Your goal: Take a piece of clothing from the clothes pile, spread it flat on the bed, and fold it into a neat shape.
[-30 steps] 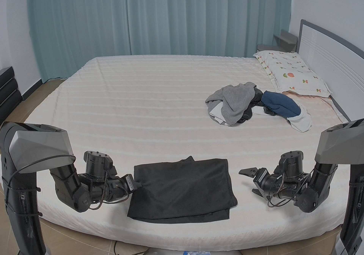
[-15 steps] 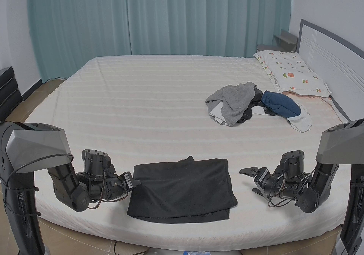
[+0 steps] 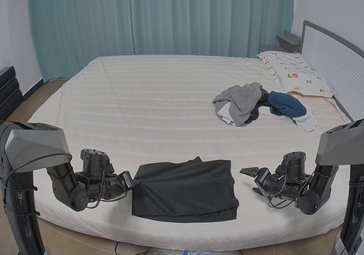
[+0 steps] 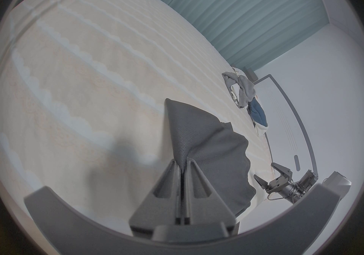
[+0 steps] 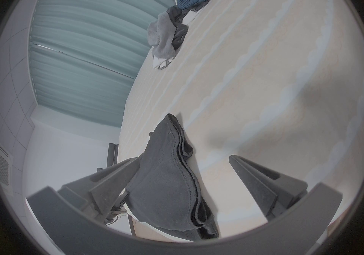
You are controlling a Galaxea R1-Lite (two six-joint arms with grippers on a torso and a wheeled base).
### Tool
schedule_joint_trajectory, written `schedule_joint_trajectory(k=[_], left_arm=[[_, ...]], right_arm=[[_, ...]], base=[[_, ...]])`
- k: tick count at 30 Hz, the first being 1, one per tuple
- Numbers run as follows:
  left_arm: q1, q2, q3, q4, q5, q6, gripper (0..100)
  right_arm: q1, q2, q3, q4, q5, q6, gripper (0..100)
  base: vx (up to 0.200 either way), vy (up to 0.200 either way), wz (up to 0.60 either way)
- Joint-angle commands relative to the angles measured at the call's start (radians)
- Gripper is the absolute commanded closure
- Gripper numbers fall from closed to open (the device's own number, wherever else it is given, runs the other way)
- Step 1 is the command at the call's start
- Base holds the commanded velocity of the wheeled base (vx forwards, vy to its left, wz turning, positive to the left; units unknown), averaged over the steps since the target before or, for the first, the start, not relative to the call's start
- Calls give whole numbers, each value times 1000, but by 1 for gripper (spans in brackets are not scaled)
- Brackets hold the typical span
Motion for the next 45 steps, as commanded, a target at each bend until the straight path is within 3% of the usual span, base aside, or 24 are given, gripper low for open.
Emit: schedule_joint_trajectory(k=[1,45], left_arm=[[0,-1,1,0,0,0,100],[-11,-1,6,10,3,0,100]], right_arm=[[1,4,0,2,1,0,0],[4,27,-3,2,4,0,0]], base=[[0,200,0],[0,200,0]])
